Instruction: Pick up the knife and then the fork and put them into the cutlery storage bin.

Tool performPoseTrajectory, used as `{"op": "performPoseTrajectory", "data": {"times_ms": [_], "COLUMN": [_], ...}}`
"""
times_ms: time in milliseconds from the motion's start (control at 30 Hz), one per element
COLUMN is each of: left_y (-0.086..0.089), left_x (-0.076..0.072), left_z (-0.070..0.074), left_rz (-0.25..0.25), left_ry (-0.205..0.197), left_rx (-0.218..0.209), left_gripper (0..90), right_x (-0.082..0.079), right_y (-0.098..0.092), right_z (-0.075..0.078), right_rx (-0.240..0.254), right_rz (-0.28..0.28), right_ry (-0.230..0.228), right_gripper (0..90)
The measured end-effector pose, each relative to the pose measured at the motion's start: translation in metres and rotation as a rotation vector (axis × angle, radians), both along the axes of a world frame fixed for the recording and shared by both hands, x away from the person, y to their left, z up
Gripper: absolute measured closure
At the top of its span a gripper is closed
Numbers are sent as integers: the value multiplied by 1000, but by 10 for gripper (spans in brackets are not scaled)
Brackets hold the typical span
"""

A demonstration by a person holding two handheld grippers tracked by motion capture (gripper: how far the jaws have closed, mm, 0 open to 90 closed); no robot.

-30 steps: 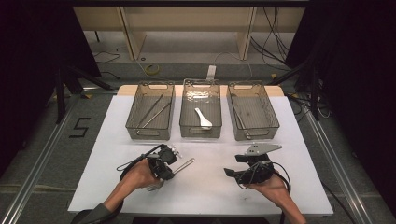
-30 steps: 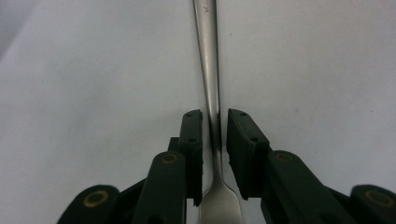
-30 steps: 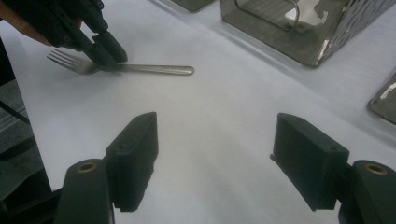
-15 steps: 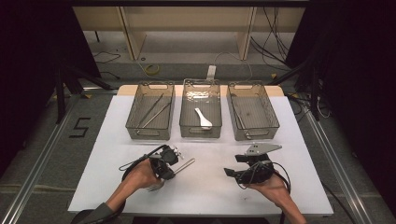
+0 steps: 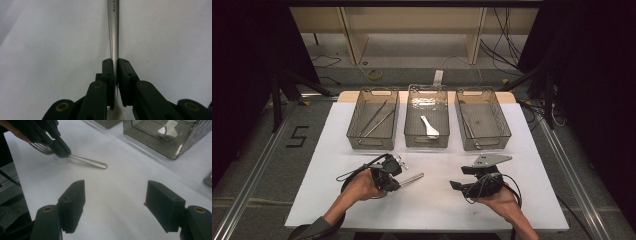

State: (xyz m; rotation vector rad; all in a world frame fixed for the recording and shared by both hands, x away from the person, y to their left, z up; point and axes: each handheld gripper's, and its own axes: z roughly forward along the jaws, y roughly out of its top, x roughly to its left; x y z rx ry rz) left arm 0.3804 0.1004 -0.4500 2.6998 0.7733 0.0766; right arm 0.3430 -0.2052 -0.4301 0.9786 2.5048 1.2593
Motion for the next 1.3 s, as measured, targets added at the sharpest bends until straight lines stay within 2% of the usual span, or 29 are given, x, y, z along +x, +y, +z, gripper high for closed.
{"op": "performPoseTrajectory", "data": {"times_ms": [67, 333, 433, 667, 733, 967, 1067, 1200, 1300], "left_y": [-1, -5, -8, -14, -16, -21, -24, -27, -28], "left_x": [-1, -8, -11, -19, -20, -26, -30, -32, -33], "left_z": [1, 16, 20, 29, 30, 34, 36, 37, 37], "left_rz": [6, -40, -52, -97, -105, -130, -145, -166, -171], "left_ry": [-1, -2, 1, 9, 26, 30, 41, 46, 56], "left_rx": [-15, -52, -80, -110, -126, -143, -161, -157, -166], "left_gripper": [835, 836, 836, 835, 835, 835, 835, 834, 834], "right_x": [0, -1, -2, -6, -8, -17, -19, -22, -23], "right_y": [2, 13, 22, 49, 57, 82, 88, 95, 97], "right_z": [0, 2, 2, 3, 2, -6, -9, -14, -16], "right_rx": [1, 2, -3, -35, -61, -165, -204, -259, -280], "right_rz": [4, 37, 65, 163, 197, 269, 295, 320, 336], "right_ry": [1, -11, -18, -46, -69, -123, -149, -179, -188], "right_gripper": [330, 333, 333, 344, 349, 380, 396, 429, 470]}}
